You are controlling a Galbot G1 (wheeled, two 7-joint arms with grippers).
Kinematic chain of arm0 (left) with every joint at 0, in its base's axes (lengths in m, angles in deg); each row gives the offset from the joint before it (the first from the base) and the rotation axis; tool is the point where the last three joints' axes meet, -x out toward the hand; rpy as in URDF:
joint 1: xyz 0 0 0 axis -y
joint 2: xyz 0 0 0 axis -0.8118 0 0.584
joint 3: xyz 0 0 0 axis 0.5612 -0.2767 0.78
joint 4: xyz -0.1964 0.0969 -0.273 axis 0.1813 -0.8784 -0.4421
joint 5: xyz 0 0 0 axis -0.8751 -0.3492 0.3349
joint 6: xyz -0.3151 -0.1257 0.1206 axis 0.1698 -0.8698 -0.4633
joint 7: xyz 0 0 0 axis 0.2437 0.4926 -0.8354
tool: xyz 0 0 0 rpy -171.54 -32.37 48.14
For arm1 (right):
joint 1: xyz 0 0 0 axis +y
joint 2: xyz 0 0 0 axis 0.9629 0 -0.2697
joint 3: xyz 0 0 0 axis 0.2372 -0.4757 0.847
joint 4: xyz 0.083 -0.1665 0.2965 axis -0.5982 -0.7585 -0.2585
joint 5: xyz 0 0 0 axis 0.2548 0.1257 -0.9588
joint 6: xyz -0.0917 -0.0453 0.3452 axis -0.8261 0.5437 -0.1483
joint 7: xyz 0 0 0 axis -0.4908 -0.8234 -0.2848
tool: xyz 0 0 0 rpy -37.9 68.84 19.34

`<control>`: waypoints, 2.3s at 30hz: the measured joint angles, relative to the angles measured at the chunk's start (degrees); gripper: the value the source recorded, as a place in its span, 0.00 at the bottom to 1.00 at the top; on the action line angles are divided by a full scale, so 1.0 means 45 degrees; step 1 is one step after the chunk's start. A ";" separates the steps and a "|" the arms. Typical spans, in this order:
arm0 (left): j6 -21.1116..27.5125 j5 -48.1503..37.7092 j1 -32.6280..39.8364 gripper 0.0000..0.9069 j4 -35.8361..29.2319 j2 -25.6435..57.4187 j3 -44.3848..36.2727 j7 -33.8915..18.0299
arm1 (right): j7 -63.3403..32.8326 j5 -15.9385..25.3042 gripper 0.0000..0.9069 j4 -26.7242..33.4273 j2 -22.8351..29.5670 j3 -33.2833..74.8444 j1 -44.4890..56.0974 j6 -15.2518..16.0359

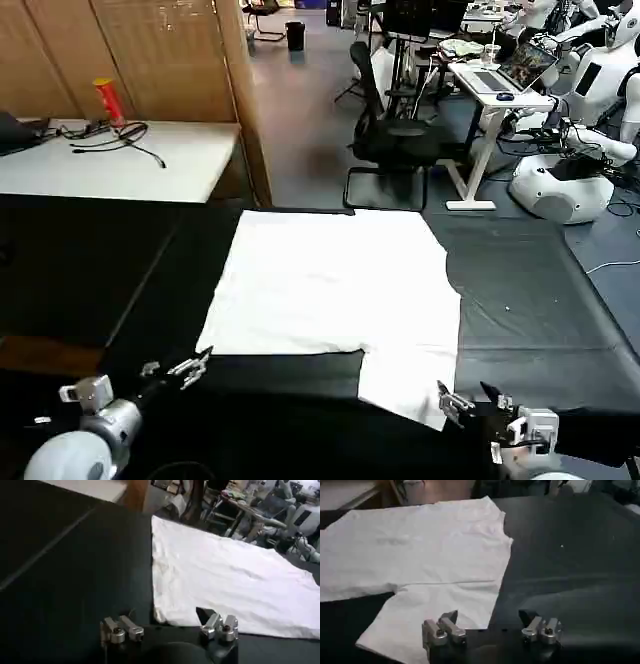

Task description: Fold and organize the clothes.

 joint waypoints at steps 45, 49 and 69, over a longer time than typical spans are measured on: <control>-0.0537 0.0968 -0.2230 0.00 -0.1721 -0.0273 0.0447 -0.0429 | -0.0724 0.0222 0.00 -0.1760 0.0274 -0.0013 0.1631 0.0005; -0.0662 0.1069 -0.2524 0.00 -0.1996 -0.0374 0.0648 -0.0478 | 0.0006 0.0043 0.00 -0.1602 0.0091 0.0144 0.1251 0.0002; -0.2797 0.1880 0.0228 0.00 -0.0455 -0.1168 -0.0316 0.0125 | 0.0457 -0.1006 0.00 0.2882 -0.0859 -0.0673 -0.4223 -0.3643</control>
